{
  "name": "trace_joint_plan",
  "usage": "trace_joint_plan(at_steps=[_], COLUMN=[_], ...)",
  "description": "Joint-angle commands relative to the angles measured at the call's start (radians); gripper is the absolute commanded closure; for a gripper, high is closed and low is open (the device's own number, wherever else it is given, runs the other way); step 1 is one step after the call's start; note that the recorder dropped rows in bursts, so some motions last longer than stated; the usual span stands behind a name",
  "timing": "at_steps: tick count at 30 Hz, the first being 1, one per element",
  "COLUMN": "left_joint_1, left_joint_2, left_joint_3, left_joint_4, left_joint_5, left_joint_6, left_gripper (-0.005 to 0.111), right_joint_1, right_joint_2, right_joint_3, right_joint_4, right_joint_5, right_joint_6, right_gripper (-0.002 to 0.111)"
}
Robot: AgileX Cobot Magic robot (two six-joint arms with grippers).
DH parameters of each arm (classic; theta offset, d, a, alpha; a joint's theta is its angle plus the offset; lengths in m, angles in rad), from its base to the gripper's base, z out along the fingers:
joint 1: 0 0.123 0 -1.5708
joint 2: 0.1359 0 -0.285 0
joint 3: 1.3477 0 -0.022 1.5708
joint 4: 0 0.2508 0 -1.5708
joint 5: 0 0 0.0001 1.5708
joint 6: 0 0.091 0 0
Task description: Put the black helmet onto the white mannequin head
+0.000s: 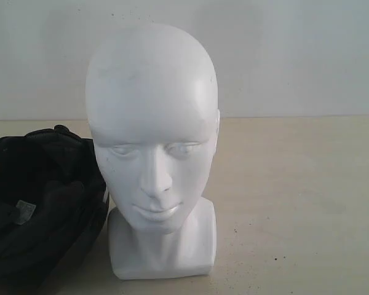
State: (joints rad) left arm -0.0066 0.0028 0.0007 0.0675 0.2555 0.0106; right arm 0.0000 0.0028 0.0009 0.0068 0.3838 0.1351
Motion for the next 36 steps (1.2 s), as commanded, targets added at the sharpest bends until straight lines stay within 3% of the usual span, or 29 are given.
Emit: trace_joint_plan(at_steps=[1, 12, 15, 22, 27, 32, 36], left_joint_1=[0.003, 0.003, 0.003, 0.003, 0.003, 0.003, 0.003], left_joint_2=[-0.003, -0.003, -0.003, -0.003, -0.003, -0.003, -0.003], left_joint_3=[-0.001, -0.001, -0.014, -0.332, -0.356, -0.356, -0.384], left_joint_4=[0.004, 0.002, -0.073, -0.207, -0.226, -0.463, -0.481], left_joint_5=[-0.008, -0.008, -0.008, 0.098, -0.021, -0.125, -0.131], left_joint_6=[-0.003, 0.005, 0.001, -0.092, -0.092, -0.116, -0.116], left_gripper=[0.102, 0.102, 0.102, 0.102, 0.102, 0.102, 0.102], right_joint_1=[0.000, 0.000, 0.000, 0.000, 0.000, 0.000, 0.000], right_joint_2=[-0.003, -0.003, -0.003, -0.003, -0.003, -0.003, -0.003], right_joint_3=[-0.001, -0.001, -0.001, -0.001, -0.001, -0.001, -0.001], right_joint_4=[-0.001, -0.001, -0.001, -0.001, -0.001, -0.001, -0.001], right_joint_5=[-0.004, -0.004, -0.004, -0.004, -0.004, -0.004, -0.004], right_joint_6=[-0.002, -0.002, -0.002, -0.002, -0.002, -0.002, -0.002], right_gripper=[0.102, 0.102, 0.102, 0.102, 0.102, 0.102, 0.102])
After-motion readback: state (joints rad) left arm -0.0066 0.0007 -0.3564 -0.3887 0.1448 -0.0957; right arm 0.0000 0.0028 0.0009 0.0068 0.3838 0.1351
